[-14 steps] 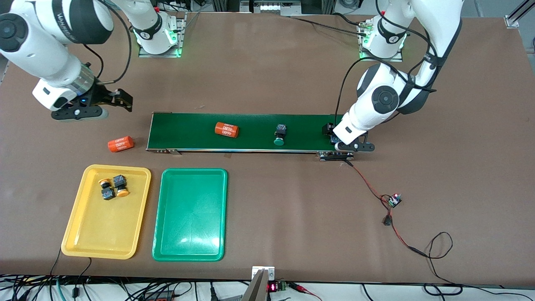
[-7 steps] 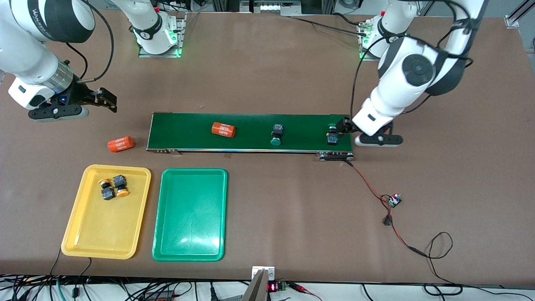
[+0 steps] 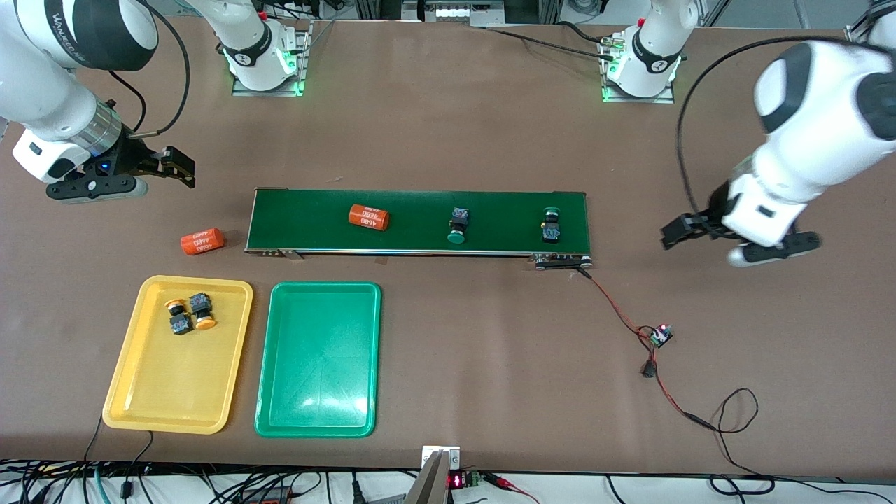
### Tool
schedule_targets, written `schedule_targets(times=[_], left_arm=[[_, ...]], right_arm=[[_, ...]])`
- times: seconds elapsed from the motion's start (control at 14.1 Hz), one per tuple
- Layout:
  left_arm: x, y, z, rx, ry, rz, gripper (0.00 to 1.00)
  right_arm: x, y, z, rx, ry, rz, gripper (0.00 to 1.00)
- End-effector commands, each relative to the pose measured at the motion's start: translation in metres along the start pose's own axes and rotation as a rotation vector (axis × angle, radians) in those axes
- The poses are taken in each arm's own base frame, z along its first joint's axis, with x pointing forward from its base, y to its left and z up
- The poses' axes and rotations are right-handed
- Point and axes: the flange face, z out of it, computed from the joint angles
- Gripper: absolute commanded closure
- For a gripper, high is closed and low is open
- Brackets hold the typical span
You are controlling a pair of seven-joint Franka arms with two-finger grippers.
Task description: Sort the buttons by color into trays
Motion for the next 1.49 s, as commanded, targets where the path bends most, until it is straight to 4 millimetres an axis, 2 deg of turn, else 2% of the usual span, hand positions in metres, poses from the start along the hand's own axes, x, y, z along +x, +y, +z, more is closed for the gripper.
schedule_targets(times=[0.0,0.14,0.35,0.42,0.64,0.78,0.99,1.42], left_arm=[[0.024,-0.023,-0.028,-0.005,-0.041,-0.033,0.00],[0.034,-0.050,-0.036,0.083,0.005,-0.015,0.00],[0.045,-0.081,-0.050,0.093,0.031,0.031,0.00],[0.046,-0.085,-0.054,0.092,0.037,0.029,0.00],[0.041,-0.087,-0.069,0.096,0.028,0.055,0.00],[0.036,-0.085,-0.088,0.103,0.004,0.057,0.00],[0.033,-0.073,-0.087,0.104,-0.006,0.090,0.00],[0.035,-0.079,-0.091,0.092,-0.001,0.160,0.00]], right_arm=[[0.001,-0.002,-0.004,0.019,-0.009,-0.006,0.00],[0.000,0.000,-0.004,0.021,-0.018,-0.004,0.00],[0.000,0.002,-0.003,0.022,-0.020,-0.003,0.00],[0.001,0.001,-0.004,0.022,-0.018,-0.006,0.00],[0.004,0.000,-0.007,0.022,-0.012,-0.007,0.00],[0.005,0.000,-0.008,0.022,-0.009,-0.007,0.00],[0.006,0.000,-0.009,0.022,-0.007,-0.007,0.00],[0.009,-0.007,0.000,0.070,-0.008,0.017,0.00]])
